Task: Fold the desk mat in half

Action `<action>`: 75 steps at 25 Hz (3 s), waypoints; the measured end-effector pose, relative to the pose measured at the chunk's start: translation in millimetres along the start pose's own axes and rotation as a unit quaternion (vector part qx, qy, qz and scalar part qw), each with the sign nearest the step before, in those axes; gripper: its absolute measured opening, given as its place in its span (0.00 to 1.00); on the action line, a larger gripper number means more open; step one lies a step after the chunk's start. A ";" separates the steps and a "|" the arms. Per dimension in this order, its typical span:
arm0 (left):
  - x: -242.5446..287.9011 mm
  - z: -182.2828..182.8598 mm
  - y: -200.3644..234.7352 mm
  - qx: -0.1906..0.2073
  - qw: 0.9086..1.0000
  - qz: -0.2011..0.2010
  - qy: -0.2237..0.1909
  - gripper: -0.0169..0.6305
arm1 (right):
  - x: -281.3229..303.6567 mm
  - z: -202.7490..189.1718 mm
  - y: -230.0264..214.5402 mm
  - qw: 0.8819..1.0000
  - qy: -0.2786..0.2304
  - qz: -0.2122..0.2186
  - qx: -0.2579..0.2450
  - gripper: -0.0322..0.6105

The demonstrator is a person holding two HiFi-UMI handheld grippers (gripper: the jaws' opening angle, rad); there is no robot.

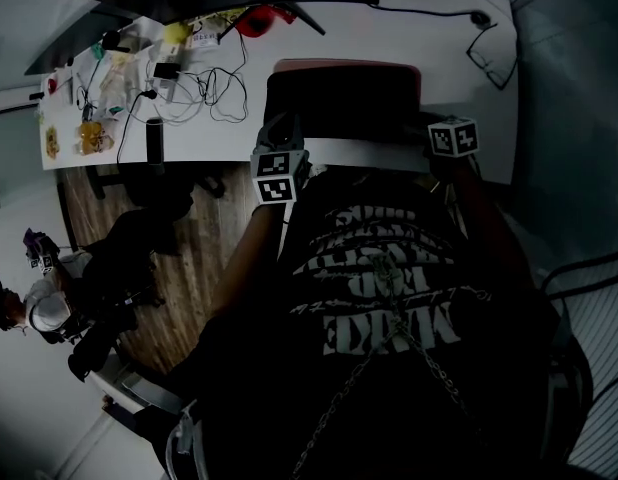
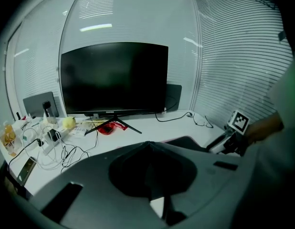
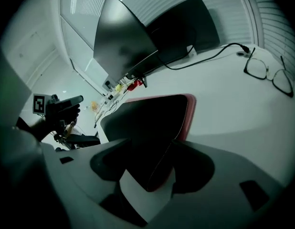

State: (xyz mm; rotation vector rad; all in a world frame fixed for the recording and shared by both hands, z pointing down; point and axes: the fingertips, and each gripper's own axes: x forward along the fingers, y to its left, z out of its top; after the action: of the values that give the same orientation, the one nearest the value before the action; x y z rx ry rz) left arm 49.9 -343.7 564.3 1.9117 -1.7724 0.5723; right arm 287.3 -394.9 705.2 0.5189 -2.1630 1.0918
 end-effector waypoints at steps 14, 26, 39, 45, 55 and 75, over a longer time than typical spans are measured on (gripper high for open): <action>4.5 24.8 11.8 0.038 0.999 -0.031 0.004 0.01 | -6.6 16.5 -9.1 0.996 -0.068 0.050 -0.023 0.17; 4.3 13.2 12.7 0.035 0.998 -0.057 0.017 0.01 | -0.5 54.7 3.6 0.988 -0.118 0.053 -0.086 0.08; 19.2 40.0 -14.5 0.103 0.986 -0.133 -0.003 0.01 | -33.3 26.5 87.9 0.923 -0.131 0.094 -0.349 0.07; 19.8 55.2 -46.4 0.157 0.970 -0.185 -0.019 0.18 | -49.1 29.1 121.4 0.913 -0.155 0.119 -0.358 0.07; 20.9 46.0 -69.6 0.241 0.939 -0.245 -0.007 0.32 | -56.3 22.1 162.1 0.895 -0.150 0.159 -0.389 0.07; 1.3 -22.5 -109.0 0.242 0.868 -0.404 0.154 0.24 | -57.5 14.3 173.7 0.890 -0.134 0.170 -0.402 0.07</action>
State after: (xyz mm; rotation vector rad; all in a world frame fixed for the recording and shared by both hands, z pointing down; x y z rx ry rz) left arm 159.0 -325.2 577.0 2.4640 -0.5335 0.9694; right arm 218.8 -303.7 561.5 -0.1095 -2.7549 0.1897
